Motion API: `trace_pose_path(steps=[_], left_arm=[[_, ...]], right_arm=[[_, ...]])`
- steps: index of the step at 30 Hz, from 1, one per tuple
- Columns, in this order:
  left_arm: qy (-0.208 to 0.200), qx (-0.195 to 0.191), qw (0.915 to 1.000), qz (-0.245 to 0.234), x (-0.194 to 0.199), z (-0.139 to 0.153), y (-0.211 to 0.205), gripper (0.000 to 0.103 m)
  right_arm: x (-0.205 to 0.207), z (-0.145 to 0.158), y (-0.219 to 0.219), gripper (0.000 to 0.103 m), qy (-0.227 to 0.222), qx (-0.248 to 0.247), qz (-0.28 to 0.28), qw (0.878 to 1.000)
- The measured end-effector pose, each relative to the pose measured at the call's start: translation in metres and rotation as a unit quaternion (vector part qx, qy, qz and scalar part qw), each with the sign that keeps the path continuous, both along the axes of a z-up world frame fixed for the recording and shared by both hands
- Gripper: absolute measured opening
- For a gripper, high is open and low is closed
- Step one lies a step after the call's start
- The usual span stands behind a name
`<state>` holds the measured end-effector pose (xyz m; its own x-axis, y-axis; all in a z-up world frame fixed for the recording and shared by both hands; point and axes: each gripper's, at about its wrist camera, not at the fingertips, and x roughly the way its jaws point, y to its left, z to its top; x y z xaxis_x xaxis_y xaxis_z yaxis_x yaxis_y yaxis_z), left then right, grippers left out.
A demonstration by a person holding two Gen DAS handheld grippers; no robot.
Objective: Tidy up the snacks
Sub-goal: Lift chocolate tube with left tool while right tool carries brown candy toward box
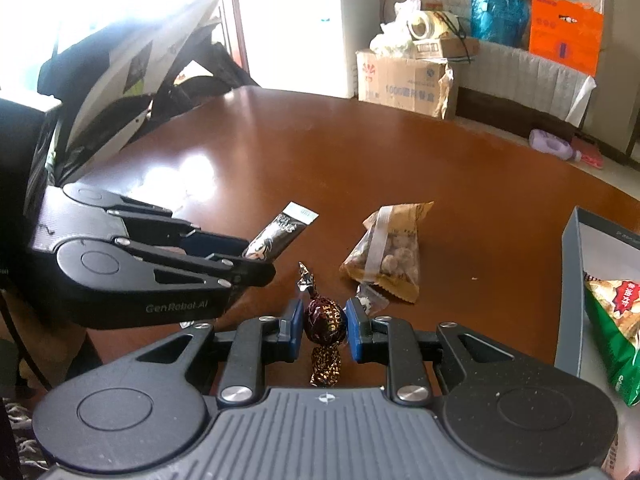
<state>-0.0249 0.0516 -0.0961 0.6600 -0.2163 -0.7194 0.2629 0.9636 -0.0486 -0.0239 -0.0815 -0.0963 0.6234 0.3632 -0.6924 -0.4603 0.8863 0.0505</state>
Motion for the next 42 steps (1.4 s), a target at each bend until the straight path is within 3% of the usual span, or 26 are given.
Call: trace_pose_path(steps=[21,42], left_arm=[[-0.034,0.002,0.9980,-0.054,-0.009,0.023,-0.061,0.023],[-0.032,-0.029,0.9911,-0.126,-0.010,0.041,-0.135,0.023]], right_arm=[[-0.011,0.022,-0.056,0.025,-0.036,0.033,-0.088,0.995],[-0.032,0.034,-0.122,0.025,-0.062,0.053,-0.175,0.981]])
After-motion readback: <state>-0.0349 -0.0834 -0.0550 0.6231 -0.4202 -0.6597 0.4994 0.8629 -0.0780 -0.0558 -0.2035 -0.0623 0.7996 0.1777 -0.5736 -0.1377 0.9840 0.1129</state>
